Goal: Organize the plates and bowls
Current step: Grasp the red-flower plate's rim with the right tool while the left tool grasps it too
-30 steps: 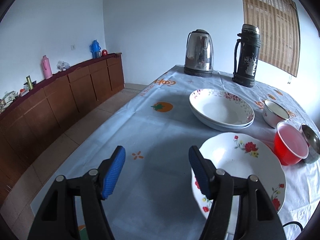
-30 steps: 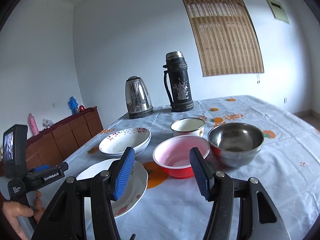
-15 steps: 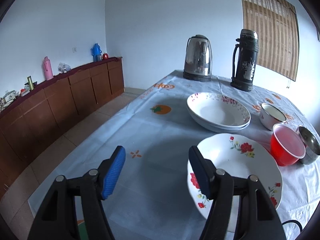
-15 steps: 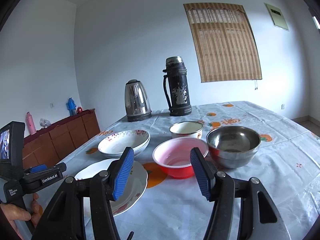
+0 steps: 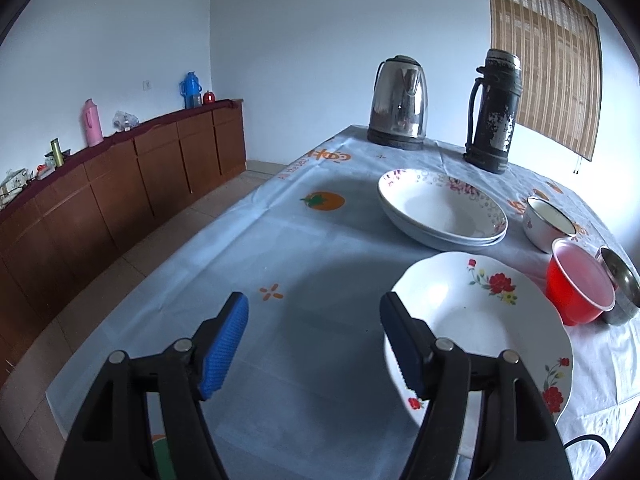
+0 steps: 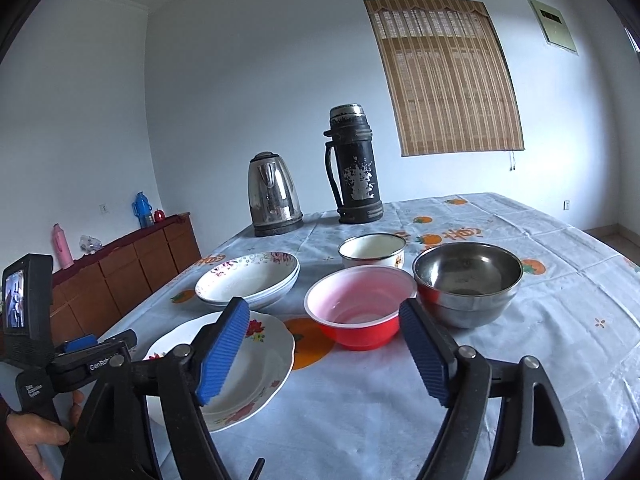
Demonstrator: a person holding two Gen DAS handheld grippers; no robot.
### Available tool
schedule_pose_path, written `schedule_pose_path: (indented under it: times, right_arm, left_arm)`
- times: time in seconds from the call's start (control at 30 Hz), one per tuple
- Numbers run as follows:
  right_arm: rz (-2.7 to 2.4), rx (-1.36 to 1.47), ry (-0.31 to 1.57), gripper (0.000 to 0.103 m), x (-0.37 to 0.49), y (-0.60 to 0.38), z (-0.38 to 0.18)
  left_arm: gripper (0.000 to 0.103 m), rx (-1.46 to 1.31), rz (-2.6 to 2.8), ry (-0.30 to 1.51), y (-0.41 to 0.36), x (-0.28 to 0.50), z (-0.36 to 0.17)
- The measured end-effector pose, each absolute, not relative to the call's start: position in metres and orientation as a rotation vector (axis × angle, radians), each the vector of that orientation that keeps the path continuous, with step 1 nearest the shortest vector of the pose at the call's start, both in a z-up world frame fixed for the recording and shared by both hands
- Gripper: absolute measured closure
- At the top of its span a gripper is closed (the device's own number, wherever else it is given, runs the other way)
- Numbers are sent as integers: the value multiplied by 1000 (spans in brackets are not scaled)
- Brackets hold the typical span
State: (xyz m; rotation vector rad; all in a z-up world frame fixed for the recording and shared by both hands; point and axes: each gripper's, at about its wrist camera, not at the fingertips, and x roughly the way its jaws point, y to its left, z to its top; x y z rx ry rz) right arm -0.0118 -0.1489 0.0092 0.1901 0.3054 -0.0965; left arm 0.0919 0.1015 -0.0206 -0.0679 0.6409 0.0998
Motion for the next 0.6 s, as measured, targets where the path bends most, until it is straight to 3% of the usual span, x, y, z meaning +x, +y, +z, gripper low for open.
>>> schedule_pose_path:
  times: [0.6]
  right_arm:
    - [44,342,576,24,21,-155,-21]
  left_arm:
    - [29,-28,54,732,92,104,-30]
